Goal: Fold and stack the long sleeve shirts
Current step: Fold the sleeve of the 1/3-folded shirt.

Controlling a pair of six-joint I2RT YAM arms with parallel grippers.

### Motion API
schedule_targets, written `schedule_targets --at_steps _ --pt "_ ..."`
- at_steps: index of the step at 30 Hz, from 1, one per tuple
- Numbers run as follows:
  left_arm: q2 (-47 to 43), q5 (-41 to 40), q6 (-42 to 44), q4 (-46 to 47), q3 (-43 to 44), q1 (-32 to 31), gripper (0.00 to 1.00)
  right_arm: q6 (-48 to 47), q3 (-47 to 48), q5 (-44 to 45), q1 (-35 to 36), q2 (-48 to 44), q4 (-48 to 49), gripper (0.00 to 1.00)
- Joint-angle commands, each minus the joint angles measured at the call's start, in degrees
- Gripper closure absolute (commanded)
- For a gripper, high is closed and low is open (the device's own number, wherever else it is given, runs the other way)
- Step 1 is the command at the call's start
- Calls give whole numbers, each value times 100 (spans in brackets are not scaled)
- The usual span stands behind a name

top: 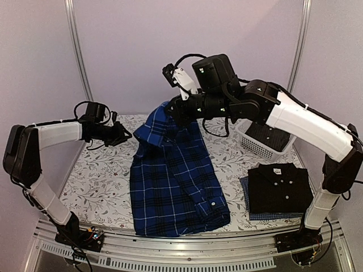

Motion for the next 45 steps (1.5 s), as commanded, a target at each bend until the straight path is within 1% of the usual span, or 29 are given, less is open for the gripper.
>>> schedule_targets --at_steps 1,3,6,9,12,16,18,23,27,36,40,43,44,45 --pt "548 286 95 76 536 10 70 163 -857 78 -104 0 -415 100" --pt "776 284 97 98 736 -68 69 387 -1543 41 -119 -198 -358 100" --pt "1116 218 156 76 1081 -288 68 595 -2501 -559 -119 -489 -113 100" --pt "1509 -161 269 -229 1558 -609 66 833 -3329 -1234 -107 -766 159 100" --pt "1950 -620 314 -513 2108 -938 66 990 -3815 -1426 -29 -859 397 100" --pt "2575 -1340 335 -875 2820 -1272 66 1184 -4096 -1568 21 -772 746 100" --pt "2932 -1829 313 -1155 3269 -1372 66 1229 -4126 -1594 28 -711 881 100" --pt "3861 -2716 231 -1848 4481 -1451 66 1281 -4100 -1602 33 -572 1082 100" --pt "4423 -3123 154 -2280 5228 -1449 67 1317 -4168 -1626 30 -578 1181 100" --pt "5067 -3361 182 -2595 6008 -1429 67 1331 -4321 -1637 30 -650 1300 100" --pt "5142 -3378 181 -2552 6098 -1431 76 1353 -4349 -1607 30 -657 1317 100" --pt "5181 -3348 238 -2535 6201 -1394 90 1358 -4329 -1569 34 -667 1310 100" --pt "5172 -3337 246 -2549 6227 -1371 97 1346 -4320 -1537 30 -674 1288 100" --pt "5146 -3328 265 -2542 6230 -1346 100 1341 -4304 -1498 32 -681 1267 100"
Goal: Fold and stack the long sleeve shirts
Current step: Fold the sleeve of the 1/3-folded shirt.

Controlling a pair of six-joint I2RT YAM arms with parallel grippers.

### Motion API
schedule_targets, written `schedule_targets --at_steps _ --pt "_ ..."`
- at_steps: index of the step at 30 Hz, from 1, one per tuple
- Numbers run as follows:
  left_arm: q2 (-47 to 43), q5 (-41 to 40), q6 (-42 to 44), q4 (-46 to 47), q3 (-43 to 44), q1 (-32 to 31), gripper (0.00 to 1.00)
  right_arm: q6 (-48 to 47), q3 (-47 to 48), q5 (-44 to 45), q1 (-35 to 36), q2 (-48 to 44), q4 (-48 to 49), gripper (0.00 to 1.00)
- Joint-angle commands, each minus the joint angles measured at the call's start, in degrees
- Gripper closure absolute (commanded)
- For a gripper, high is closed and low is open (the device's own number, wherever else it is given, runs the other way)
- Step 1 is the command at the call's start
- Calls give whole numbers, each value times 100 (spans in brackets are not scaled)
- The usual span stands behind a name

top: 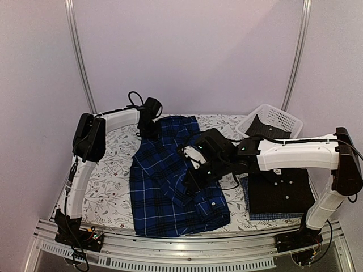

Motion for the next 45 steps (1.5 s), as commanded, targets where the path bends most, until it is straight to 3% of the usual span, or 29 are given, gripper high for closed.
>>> schedule_targets --at_steps 1,12,18,22,31,35,38,40,45 --pt "48 -51 85 -41 216 120 100 12 -3 126 23 -114 55 100" --pt "-860 687 347 417 -163 885 100 -284 854 678 23 -209 -542 100" --pt "-862 1076 413 529 -155 1363 100 -727 1625 1070 -79 168 -693 100" --pt "-748 1292 430 625 -169 1642 100 -989 2045 997 -535 571 -709 100" --pt "332 2281 616 367 1267 2134 99 -1327 3212 547 -1358 1916 -539 100" --pt "281 2397 513 297 1309 2132 78 -1364 3287 552 -1552 2656 -450 100" --pt "-215 2372 444 456 788 2134 56 -1280 3167 454 -1694 3032 -407 100" --pt "-664 2390 390 574 264 2132 47 -1241 2932 464 -1725 3085 -294 100" --pt "-2162 2610 -10 1200 -1716 2132 43 -1077 2161 336 -1735 2942 27 100"
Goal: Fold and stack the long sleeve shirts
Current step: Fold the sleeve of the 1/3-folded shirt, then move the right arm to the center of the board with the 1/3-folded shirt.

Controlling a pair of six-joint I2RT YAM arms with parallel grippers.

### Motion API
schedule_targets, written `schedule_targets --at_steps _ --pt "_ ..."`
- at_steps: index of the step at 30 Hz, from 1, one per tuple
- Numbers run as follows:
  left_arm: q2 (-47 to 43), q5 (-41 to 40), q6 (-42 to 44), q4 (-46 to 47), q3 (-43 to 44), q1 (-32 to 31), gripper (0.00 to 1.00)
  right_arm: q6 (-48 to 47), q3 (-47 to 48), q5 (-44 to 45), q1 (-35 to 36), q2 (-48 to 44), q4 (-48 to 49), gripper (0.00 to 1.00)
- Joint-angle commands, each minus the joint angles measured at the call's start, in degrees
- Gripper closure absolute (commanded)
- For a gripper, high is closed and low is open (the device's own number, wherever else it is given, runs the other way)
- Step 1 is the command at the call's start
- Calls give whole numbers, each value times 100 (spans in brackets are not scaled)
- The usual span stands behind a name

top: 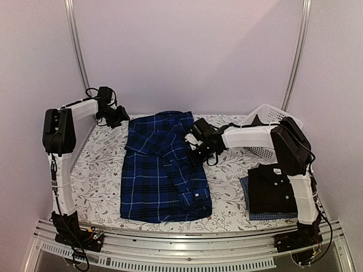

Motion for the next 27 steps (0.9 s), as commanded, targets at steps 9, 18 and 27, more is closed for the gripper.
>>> schedule_targets --at_steps 9,18,27 --pt "-4054 413 -1008 1371 -5038 -284 44 542 -1687 -775 -25 -475 851 100" --pt "-6217 -21 -2114 1289 -7401 -1587 48 864 -2309 -1477 39 -765 1149 100" --pt "-7709 -116 -2764 500 -8327 -1864 48 1577 -2626 -2130 476 -1053 1603 100"
